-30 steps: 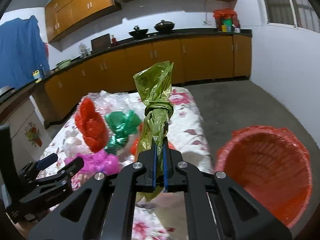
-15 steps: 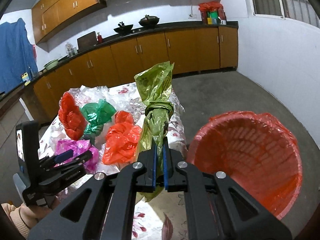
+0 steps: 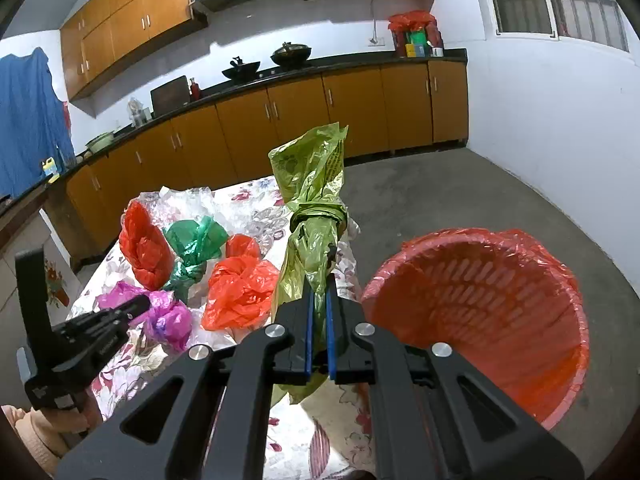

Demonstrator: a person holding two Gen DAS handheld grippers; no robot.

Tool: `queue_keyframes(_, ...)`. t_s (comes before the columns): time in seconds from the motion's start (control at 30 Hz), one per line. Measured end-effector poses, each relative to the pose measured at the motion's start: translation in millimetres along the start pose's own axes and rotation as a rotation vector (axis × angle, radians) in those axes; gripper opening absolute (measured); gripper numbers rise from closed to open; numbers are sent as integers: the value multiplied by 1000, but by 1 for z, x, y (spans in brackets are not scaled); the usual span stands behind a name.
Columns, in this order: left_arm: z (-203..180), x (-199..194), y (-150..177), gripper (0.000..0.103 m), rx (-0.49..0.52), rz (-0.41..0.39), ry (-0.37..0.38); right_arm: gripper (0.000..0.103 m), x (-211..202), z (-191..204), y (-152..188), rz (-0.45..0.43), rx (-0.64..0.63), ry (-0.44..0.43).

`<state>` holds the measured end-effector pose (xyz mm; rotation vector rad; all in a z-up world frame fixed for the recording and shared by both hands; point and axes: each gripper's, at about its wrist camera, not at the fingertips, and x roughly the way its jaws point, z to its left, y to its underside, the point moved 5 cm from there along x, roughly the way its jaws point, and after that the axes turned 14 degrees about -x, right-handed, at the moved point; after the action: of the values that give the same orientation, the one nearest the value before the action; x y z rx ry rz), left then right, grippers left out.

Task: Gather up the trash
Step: 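Grasp the pink bag with the left gripper while the right gripper holds the yellow-green bag, then carry both bags over the wastebasket and open both grippers to drop them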

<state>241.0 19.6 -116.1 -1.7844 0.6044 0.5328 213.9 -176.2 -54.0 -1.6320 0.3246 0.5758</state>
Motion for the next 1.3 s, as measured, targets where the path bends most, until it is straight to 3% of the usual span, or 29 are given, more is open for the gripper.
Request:
queue_keyframes(0.13,3,2,2,3,-13,18,1,6,-2,-1,1,0,2,1)
queue_keyframes(0.17,4,4,3,8,-23,29,2,6,-1,-1,1,1,1,0)
queue_keyframes(0.27,8,14,10,57,-42,58,-30,6,-1,-2,3,8,6,-1)
queue_keyframes(0.4,8,27,17,65,-46,92,-46,6,0,-3,6,17,8,0)
queue_keyframes(0.5,7,41,24,66,-32,128,-78,6,0,-5,8,22,12,3)
queue_keyframes(0.57,11,47,29,51,-56,150,-73,6,1,-7,8,23,14,6)
queue_keyframes(0.7,14,41,30,41,-73,134,-43,6,0,-9,9,24,17,13)
queue_keyframes(1.03,-4,-8,11,40,-2,15,-3,6,-11,-14,11,12,26,24)
queue_keyframes(1.3,-50,-44,5,40,68,-25,110,6,-30,-39,14,-11,57,69)
